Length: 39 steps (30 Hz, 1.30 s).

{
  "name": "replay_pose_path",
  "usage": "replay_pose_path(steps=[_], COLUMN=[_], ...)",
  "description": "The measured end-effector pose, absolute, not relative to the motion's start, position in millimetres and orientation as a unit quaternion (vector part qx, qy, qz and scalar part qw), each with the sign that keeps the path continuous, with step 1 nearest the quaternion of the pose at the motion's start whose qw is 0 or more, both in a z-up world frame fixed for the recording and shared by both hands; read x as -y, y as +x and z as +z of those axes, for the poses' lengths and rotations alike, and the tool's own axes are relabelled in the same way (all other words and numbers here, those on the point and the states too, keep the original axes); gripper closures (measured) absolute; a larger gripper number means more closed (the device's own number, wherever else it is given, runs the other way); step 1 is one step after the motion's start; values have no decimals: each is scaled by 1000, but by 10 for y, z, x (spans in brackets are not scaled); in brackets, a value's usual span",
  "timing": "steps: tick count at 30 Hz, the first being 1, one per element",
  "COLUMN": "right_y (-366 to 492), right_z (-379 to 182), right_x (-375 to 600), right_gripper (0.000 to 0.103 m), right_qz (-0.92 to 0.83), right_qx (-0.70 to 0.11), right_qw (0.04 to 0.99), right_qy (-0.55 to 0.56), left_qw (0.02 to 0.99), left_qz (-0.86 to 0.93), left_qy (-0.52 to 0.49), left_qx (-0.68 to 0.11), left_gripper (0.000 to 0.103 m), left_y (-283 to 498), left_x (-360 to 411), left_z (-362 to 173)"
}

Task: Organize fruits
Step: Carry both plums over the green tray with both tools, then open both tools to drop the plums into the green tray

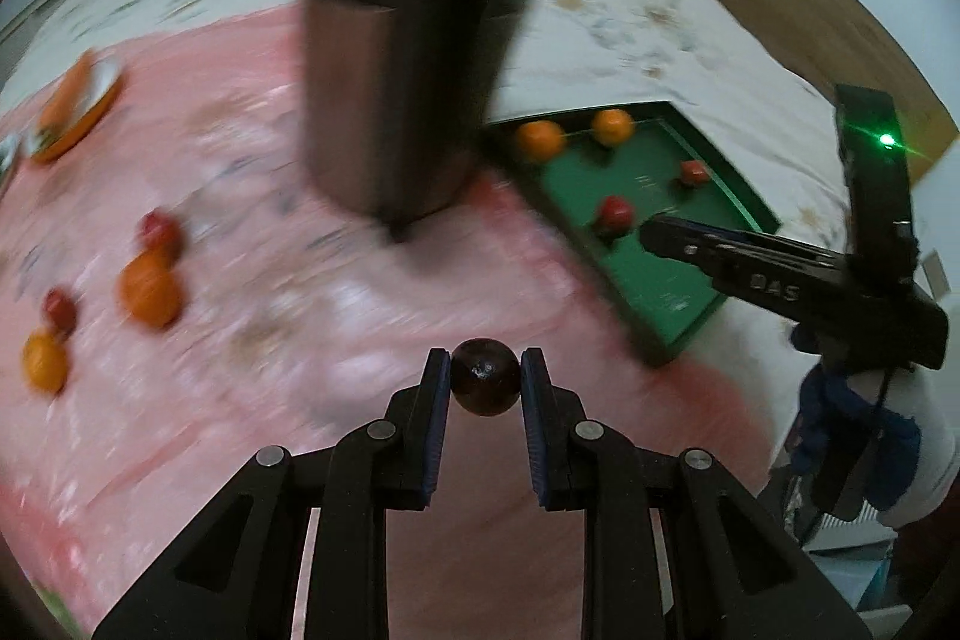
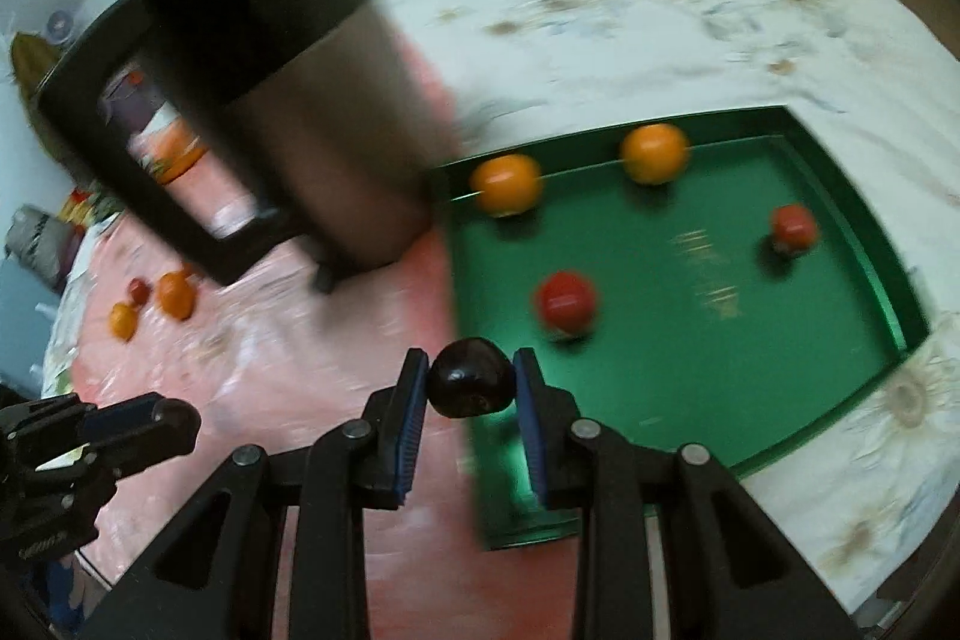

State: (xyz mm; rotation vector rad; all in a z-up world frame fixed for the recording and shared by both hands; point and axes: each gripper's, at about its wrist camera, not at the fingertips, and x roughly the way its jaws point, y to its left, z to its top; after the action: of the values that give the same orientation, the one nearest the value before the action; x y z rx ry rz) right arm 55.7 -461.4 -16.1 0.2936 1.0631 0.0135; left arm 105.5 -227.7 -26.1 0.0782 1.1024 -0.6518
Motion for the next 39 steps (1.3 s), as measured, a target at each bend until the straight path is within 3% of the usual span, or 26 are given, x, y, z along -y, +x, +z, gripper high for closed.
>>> replay_pose_path(steps=[14, 27, 29, 31, 35, 39], right_y=[556, 569, 556, 544, 525, 501], right_z=[-506, -643, -632, -620, -563, -478], right_x=[5842, 6051, 6042, 6031, 5995, 5947], right_gripper=[80, 78, 77, 54, 53, 44], right_qz=[-102, -117, -121, -125, -129, -134], right_qx=[-513, -523, -522, -521, -519, -513], right_qw=[839, 833, 833, 833, 835, 838], right_qy=[152, 139, 139, 136, 131, 128], left_qw=[767, 751, 752, 756, 758, 764], left_qz=[-387, -381, -383, -382, -383, -382], left_qy=[98, 120, 120, 119, 115, 102], left_qx=[-503, -526, -523, -518, -514, -510], left_gripper=[83, 82, 72, 66, 64, 63], left_y=[1242, 1162, 1160, 1147, 1144, 1137], left_x=[3913, 4079, 4056, 4024, 3971, 3854], left_z=[-532, -762, -739, -699, -647, -567])
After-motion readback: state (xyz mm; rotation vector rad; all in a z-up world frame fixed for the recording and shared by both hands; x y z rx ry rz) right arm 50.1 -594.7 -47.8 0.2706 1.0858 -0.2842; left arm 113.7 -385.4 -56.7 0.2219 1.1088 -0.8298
